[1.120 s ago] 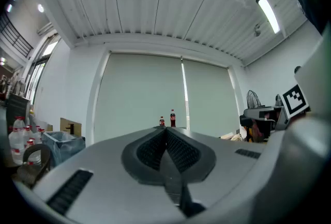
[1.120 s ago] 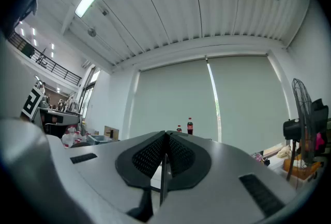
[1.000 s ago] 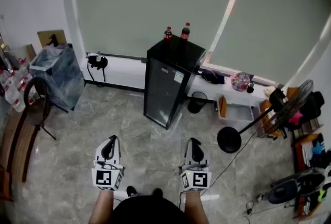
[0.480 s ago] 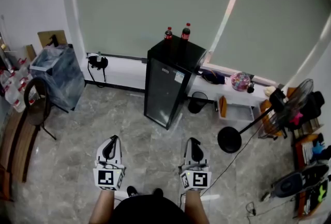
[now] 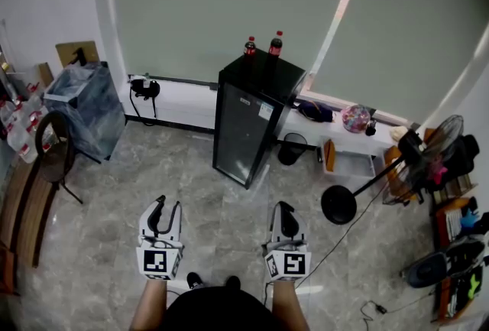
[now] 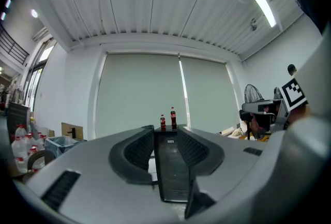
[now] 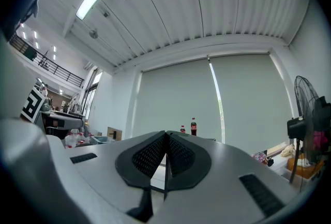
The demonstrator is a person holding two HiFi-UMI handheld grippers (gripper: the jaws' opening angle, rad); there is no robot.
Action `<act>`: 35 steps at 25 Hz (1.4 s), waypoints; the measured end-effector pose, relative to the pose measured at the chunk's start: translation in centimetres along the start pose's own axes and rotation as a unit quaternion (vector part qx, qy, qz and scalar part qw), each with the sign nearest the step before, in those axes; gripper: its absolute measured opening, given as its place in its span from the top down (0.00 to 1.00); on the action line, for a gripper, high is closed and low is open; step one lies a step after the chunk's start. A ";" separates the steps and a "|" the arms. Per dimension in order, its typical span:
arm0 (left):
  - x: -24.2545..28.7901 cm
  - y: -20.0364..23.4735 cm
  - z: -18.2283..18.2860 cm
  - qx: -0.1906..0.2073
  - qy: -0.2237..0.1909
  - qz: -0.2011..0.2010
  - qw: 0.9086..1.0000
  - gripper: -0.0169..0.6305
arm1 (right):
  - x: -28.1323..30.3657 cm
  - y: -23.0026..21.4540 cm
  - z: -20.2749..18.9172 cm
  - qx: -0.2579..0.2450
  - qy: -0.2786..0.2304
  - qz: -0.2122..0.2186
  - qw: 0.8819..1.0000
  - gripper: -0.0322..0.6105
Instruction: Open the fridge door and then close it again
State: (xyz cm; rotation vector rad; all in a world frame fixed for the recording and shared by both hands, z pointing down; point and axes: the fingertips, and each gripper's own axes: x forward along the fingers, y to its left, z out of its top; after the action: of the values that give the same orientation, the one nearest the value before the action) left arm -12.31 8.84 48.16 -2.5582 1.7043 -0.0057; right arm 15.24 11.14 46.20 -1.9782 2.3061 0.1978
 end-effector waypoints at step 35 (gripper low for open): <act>-0.7 2.9 0.1 -0.019 -0.013 0.016 1.000 0.28 | 0.2 2.9 0.1 -0.001 0.008 0.011 1.000 0.94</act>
State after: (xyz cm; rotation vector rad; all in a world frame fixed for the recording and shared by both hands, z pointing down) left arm -15.25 8.41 47.90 -2.5457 1.7522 0.0618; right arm 12.39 11.43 46.20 -1.9632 2.3380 0.1866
